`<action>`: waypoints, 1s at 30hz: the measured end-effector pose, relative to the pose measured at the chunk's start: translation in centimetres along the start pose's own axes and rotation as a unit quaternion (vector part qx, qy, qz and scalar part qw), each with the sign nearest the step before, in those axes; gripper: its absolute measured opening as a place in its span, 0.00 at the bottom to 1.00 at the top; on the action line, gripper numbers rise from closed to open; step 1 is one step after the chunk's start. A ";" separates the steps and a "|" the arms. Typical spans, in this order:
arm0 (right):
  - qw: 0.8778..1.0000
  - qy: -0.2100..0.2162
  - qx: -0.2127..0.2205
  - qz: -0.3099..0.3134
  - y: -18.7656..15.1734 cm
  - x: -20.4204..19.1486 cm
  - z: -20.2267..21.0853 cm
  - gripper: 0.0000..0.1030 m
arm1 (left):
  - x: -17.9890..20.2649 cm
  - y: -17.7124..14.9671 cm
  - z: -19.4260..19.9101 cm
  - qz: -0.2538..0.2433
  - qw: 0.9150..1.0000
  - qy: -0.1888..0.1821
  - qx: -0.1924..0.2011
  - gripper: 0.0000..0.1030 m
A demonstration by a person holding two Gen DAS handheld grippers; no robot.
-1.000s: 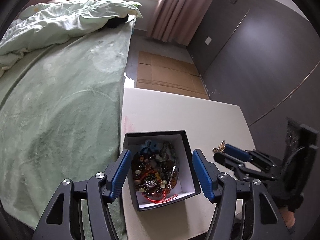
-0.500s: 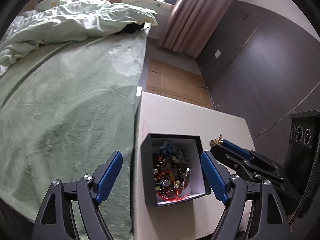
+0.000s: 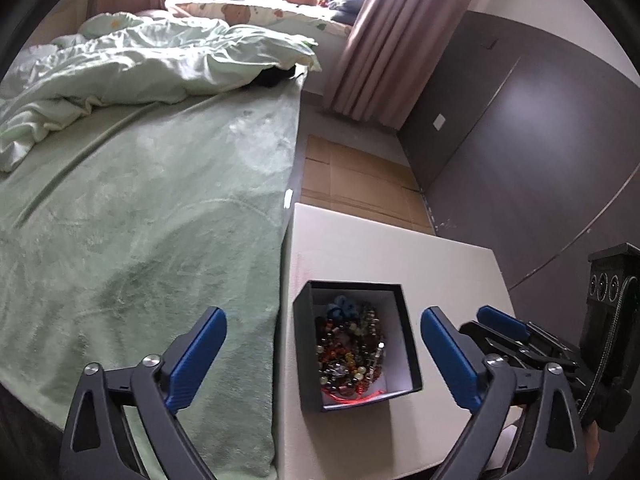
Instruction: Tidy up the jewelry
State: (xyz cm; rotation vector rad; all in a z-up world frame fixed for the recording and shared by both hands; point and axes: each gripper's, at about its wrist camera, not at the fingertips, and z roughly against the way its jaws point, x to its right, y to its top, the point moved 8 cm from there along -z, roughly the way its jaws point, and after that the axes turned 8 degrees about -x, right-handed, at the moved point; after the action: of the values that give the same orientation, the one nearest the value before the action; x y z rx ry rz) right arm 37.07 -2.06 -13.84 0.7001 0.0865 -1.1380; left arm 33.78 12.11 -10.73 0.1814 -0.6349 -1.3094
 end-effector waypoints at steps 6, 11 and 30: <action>0.999 -0.024 0.023 -0.017 -0.7 1.1 3.5 0.91 | 1.9 -0.4 2.0 -0.012 1.000 0.003 0.023 1.00; 0.997 -0.046 0.048 -0.032 -1.6 1.3 6.8 1.00 | 3.7 -1.3 3.9 -0.029 0.999 0.001 0.040 1.00; 0.991 -0.089 0.097 -0.032 -7.9 -0.9 14.7 1.00 | 7.6 -7.0 9.5 -0.071 0.993 0.005 0.094 1.00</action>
State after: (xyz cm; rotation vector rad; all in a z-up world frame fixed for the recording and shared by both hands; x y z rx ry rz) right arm 25.83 -11.32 -5.59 0.7694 -0.1562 -1.2779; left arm 23.74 5.19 -3.76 0.3939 -0.7482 -1.3834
